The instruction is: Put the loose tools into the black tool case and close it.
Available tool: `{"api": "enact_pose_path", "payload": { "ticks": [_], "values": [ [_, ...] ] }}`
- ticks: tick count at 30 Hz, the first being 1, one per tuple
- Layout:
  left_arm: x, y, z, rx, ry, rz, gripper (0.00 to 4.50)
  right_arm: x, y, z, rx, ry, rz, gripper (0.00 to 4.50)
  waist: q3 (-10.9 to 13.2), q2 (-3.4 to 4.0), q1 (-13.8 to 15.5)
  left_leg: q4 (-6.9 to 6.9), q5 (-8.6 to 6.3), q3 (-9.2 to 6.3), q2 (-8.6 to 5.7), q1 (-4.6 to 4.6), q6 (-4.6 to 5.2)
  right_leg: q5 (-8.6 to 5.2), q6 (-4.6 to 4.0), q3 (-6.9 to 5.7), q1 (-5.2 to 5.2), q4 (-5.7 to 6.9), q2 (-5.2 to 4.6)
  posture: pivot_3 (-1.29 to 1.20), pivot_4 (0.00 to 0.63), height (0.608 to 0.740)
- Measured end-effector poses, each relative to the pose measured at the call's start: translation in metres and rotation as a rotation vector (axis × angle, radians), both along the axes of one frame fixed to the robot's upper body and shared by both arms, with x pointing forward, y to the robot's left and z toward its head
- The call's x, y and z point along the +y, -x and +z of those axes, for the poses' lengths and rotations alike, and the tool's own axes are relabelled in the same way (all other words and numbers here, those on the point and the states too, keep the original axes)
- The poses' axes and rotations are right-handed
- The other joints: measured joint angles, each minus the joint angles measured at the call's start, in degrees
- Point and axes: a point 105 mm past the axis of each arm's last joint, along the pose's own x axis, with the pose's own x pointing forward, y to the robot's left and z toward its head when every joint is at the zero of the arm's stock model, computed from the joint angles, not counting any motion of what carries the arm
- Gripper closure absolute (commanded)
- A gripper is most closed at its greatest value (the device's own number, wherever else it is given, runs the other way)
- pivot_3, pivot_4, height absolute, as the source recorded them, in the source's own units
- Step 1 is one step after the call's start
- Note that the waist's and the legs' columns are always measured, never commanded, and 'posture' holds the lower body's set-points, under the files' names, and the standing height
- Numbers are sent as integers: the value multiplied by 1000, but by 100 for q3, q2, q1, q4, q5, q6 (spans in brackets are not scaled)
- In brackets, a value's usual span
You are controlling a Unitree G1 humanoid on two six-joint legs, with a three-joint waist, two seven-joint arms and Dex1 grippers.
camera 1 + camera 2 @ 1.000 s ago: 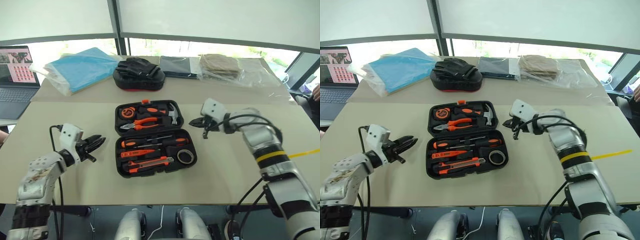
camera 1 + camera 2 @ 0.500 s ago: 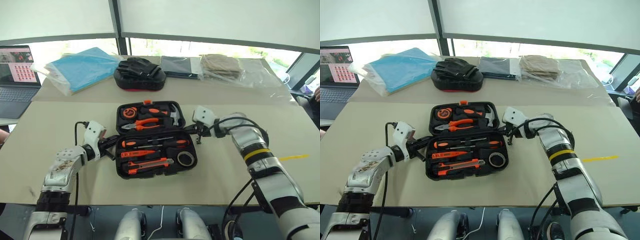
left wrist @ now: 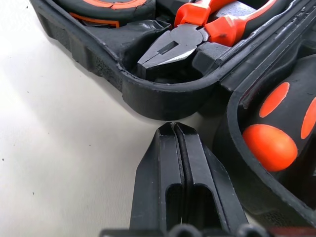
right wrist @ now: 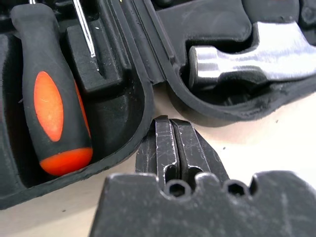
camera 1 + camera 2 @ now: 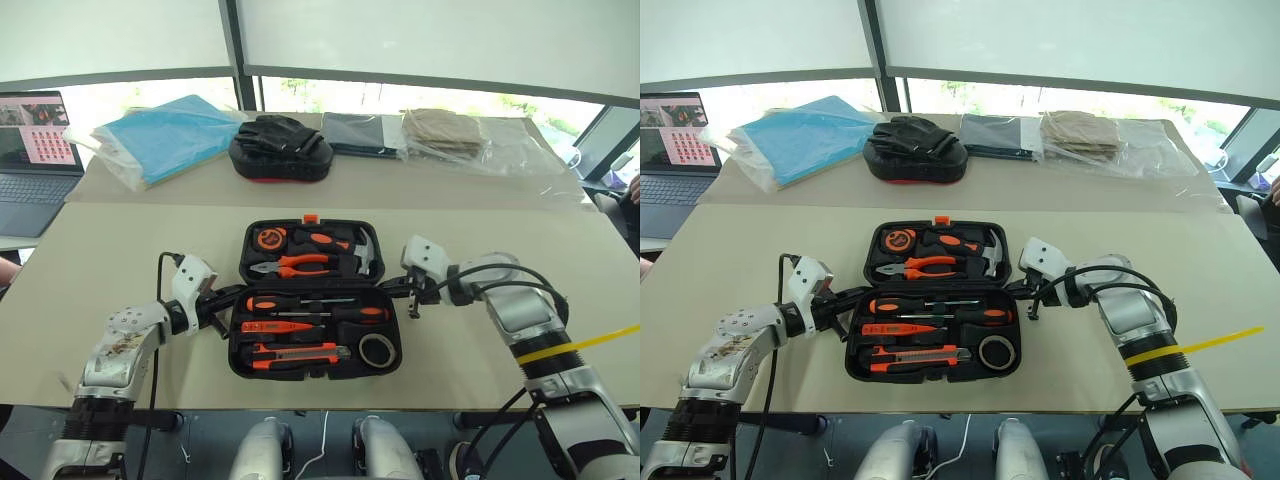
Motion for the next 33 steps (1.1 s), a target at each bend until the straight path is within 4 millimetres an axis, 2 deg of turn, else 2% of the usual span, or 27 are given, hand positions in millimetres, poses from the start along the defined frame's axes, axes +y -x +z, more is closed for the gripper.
{"api": "enact_pose_path", "payload": {
  "ticks": [2,5,7,8,11,13,14,16,18,20,24,27,32,33],
  "values": [
    [5,-4,1,8,13,29,3920,-5,-1,-1,-10,3,-28,4500,0,0,2,3,1,0,0,-1,0,0,0,0,0,1,1,0,150,740],
    [20,-3,5,42,-17,56,2979,-23,1,7,29,-4,-89,3720,1,-1,-15,2,0,0,0,-1,0,0,0,2,-2,2,2,0,150,740],
    [36,2,10,90,-43,69,2196,-34,4,20,44,-11,-119,2947,1,-1,-22,2,0,-1,6,-1,0,-1,-1,1,-3,1,6,0,150,740],
    [41,5,13,113,-53,71,1958,-37,5,24,56,-13,-128,2720,1,-1,-35,0,0,0,8,-1,0,-1,-1,3,-5,1,8,0,150,740],
    [61,10,32,211,-53,128,909,-39,13,41,177,-58,-176,1716,3,-3,-49,0,1,-1,13,2,-3,-3,-5,4,-7,6,11,0,150,740],
    [57,5,49,224,-37,134,291,-34,12,55,211,-92,-207,1065,3,-4,-29,2,3,-3,11,2,-5,-3,-5,5,-6,6,10,0,150,740],
    [51,1,59,230,-22,134,0,-31,8,63,235,-95,-245,588,4,-5,-20,4,4,-2,9,2,-6,-3,-5,7,-4,6,10,0,150,740],
    [42,-5,73,234,-6,135,0,-22,2,74,254,-95,-286,37,4,-10,-8,6,5,-5,7,1,-5,-3,-5,5,-2,5,11,0,150,740],
    [37,-11,77,287,20,186,0,-9,-7,78,292,-134,-334,37,3,-12,-15,6,5,-4,1,2,-5,-2,-4,8,-1,8,12,0,150,740],
    [27,-16,71,350,27,217,0,-2,-15,74,328,-132,-384,37,3,-12,-16,6,6,-3,-5,-2,-4,-1,-2,9,-3,8,15,0,150,740],
    [21,-17,51,430,4,266,0,-2,-27,60,360,-90,-484,37,4,-13,-19,5,5,-3,-5,-17,-4,0,-2,7,-11,9,19,0,150,740],
    [15,-22,49,425,-4,280,0,3,-34,49,377,-58,-530,37,4,-13,-20,4,5,-3,-5,-17,-4,0,-1,7,-11,7,19,0,150,740],
    [12,-29,45,416,-1,319,0,2,-35,37,405,-9,-551,37,3,-13,-20,4,5,-3,-4,-14,-3,0,0,9,-9,1,15,0,150,740],
    [11,-29,44,412,1,323,0,1,-35,35,408,-5,-559,280,3,-14,-21,4,5,-3,-4,-13,-4,1,-1,8,-8,1,17,0,150,740]
  ]
}}
